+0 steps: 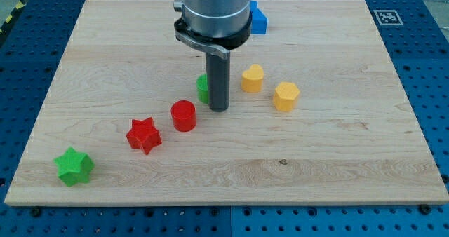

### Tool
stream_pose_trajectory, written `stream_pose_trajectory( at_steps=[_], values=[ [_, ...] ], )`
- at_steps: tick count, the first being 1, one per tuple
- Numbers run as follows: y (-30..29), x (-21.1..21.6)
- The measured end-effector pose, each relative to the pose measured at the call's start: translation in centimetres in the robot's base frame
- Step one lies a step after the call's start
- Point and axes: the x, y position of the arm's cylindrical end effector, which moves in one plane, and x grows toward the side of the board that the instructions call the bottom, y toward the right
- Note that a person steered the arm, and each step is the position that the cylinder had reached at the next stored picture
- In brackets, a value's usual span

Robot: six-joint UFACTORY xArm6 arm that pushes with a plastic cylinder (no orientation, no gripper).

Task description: Push the green circle up

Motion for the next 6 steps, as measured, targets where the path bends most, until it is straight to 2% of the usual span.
stream_pose_trajectory(
  at_steps=[3,4,5,6],
  values=[
    [-3.4,-6.8],
    [-4.1,-5.6],
    [-7.9,-5.6],
    [-10.0,-7.0]
  ],
)
